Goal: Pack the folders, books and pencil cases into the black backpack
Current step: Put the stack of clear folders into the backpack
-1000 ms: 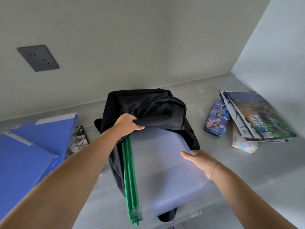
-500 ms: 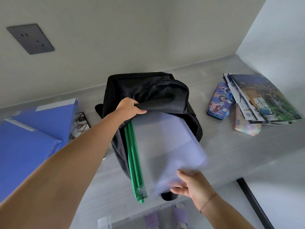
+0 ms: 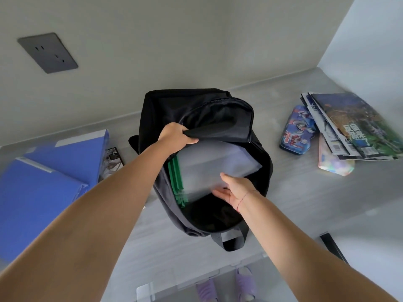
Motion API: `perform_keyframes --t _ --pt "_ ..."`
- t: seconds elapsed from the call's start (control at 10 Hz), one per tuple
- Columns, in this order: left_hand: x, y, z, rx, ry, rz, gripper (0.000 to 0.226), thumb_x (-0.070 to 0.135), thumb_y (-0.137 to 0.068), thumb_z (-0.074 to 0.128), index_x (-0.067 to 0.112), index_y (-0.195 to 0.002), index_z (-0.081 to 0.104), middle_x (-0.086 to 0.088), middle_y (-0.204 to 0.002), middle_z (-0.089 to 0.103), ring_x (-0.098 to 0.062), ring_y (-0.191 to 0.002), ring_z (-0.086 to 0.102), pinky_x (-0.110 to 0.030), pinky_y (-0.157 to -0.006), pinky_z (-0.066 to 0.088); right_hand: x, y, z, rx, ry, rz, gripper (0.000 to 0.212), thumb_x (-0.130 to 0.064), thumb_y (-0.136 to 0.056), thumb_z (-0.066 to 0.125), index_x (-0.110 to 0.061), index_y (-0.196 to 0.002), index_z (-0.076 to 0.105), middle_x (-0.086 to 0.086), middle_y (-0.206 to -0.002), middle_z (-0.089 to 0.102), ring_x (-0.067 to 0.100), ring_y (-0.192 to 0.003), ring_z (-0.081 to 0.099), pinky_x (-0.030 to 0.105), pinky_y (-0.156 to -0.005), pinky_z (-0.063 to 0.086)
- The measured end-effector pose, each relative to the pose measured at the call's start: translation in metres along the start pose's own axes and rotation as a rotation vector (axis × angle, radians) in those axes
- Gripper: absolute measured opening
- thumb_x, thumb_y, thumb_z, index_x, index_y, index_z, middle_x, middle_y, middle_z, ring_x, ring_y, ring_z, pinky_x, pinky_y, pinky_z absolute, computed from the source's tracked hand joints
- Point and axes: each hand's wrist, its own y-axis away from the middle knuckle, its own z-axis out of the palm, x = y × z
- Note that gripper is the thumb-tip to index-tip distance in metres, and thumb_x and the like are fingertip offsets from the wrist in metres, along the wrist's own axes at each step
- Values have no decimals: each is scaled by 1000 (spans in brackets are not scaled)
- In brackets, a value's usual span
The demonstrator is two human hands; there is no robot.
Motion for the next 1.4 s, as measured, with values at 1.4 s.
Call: perform_keyframes --t 1.4 --pt "267 -52 267 -379 644 -295 15 17 -91 53 9 -80 54 -2 -68 44 -13 -57 39 -20 -63 41 -216 -73 -334 869 474 -391 34 -32 -85 62 -2 -102 64 23 -103 62 33 -111 57 24 -76 42"
